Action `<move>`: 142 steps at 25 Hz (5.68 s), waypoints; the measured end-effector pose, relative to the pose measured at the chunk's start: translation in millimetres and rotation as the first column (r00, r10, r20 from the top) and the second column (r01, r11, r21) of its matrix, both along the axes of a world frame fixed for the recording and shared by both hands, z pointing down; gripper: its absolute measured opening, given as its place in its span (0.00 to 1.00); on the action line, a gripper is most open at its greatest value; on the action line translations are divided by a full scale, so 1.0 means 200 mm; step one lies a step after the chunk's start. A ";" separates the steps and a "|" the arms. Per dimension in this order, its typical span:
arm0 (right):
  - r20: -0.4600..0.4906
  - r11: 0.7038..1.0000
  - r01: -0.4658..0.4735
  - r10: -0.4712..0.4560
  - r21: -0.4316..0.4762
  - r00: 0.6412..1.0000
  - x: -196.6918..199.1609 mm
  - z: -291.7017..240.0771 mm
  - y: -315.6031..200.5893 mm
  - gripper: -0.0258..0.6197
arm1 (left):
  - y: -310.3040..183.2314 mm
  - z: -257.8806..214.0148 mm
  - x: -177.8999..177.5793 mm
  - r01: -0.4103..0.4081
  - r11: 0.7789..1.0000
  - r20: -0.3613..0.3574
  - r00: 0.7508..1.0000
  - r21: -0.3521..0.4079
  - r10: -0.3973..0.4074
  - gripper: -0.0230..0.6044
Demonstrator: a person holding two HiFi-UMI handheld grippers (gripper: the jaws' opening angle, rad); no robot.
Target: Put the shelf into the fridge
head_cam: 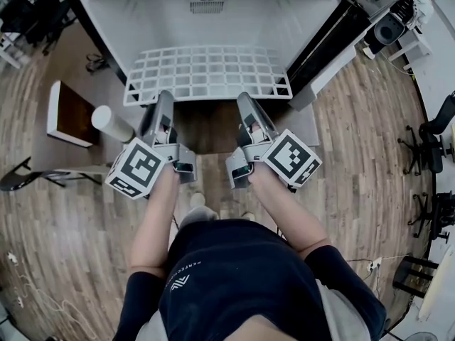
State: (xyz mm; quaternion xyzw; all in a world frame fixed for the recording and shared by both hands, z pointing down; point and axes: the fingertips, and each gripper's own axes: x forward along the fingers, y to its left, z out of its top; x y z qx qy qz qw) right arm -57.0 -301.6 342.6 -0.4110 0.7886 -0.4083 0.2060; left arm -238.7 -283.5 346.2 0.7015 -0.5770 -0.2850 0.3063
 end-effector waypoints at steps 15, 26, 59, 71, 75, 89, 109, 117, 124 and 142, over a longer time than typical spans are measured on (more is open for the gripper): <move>-0.025 1.000 -0.013 0.013 -0.007 1.000 -0.01 0.08 -0.07 0.17 | -0.08 0.08 0.00 -0.008 1.000 0.006 1.000 -0.013 0.009 0.26; -0.030 1.000 -0.027 0.027 0.006 0.999 -0.02 0.07 -0.18 0.17 | -0.18 0.06 -0.02 -0.009 1.000 0.012 1.000 0.002 0.009 0.26; -0.072 0.998 -0.063 0.065 0.032 0.995 -0.07 0.05 -0.48 0.19 | -0.49 0.05 -0.07 -0.002 1.000 0.038 0.999 0.014 0.002 0.27; -0.087 0.997 -0.055 0.059 0.052 0.994 -0.01 0.04 -0.38 0.17 | -0.39 0.05 -0.09 0.016 1.000 0.057 0.998 0.010 -0.016 0.25; -0.075 0.998 -0.049 0.053 0.050 0.996 -0.03 0.04 -0.33 0.17 | -0.32 0.02 -0.15 0.040 0.999 0.086 0.995 0.029 -0.042 0.22; -0.154 0.990 -0.039 0.060 0.132 0.986 0.16 -0.01 -0.07 0.06 | -0.01 0.05 0.05 0.023 1.000 0.072 0.997 -0.013 -0.022 0.03; -0.389 0.972 0.039 0.057 0.234 0.920 0.29 -0.01 0.21 0.04 | 0.31 -0.05 0.21 0.039 0.999 0.395 0.918 0.013 -0.041 0.03; -0.498 0.956 0.083 0.072 0.282 0.864 0.32 0.00 0.27 0.04 | 0.39 -0.02 0.22 0.056 0.998 0.530 0.848 -0.034 -0.030 0.03; -0.554 0.947 0.129 0.059 0.294 0.830 0.31 0.02 0.31 0.04 | 0.44 0.01 0.22 0.058 0.997 0.593 0.805 -0.057 -0.013 0.04; -0.586 0.939 0.179 0.029 0.295 0.809 0.23 0.05 0.33 0.04 | 0.47 0.01 0.19 0.064 0.997 0.569 0.822 -0.043 -0.028 0.06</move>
